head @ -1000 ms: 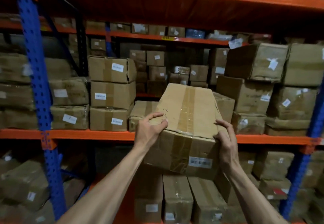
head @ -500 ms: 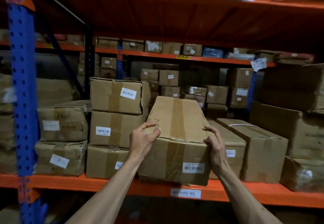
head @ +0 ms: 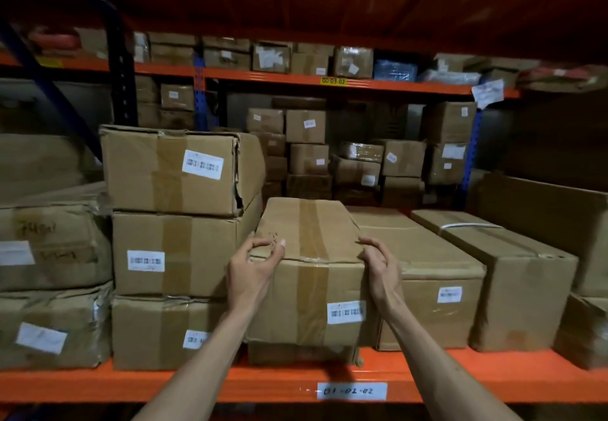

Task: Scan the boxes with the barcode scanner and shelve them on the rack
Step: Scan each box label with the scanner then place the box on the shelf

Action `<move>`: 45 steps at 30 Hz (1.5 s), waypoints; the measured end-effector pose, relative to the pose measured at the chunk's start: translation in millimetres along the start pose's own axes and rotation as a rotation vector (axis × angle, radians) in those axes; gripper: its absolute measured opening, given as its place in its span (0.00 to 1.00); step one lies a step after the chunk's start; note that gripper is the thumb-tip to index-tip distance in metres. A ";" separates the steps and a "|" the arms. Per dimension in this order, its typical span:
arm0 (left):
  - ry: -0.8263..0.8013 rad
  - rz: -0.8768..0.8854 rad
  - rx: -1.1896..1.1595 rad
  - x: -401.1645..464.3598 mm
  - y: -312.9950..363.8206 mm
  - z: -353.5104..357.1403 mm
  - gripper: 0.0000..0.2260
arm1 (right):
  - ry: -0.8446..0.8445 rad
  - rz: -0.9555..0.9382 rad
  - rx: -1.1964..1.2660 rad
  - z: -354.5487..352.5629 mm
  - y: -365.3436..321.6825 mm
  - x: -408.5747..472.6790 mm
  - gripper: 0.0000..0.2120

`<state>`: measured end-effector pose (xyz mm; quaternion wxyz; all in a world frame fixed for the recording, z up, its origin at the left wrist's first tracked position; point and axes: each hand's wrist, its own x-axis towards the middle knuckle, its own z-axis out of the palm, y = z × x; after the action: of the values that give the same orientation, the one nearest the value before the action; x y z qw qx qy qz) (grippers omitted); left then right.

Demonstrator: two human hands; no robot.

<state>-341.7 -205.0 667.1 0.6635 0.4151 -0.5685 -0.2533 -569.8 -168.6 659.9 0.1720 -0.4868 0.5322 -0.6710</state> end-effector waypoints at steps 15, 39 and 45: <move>0.143 0.366 0.349 49.8 -54.1 51.8 0.14 | 0.028 -0.030 -0.058 19.9 31.9 67.0 0.17; -0.245 0.638 1.099 -0.1 -83.6 21.3 0.35 | -0.346 -0.442 -1.105 8.5 52.7 -21.5 0.37; -0.437 0.611 0.904 -108.1 -123.9 16.6 0.31 | -0.343 -0.238 -1.002 -56.7 92.8 -93.5 0.38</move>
<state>-365.2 -187.3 504.5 0.3312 0.4123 -0.8375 0.1374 -600.2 -102.3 536.4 -0.0738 -0.6686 0.6925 -0.2608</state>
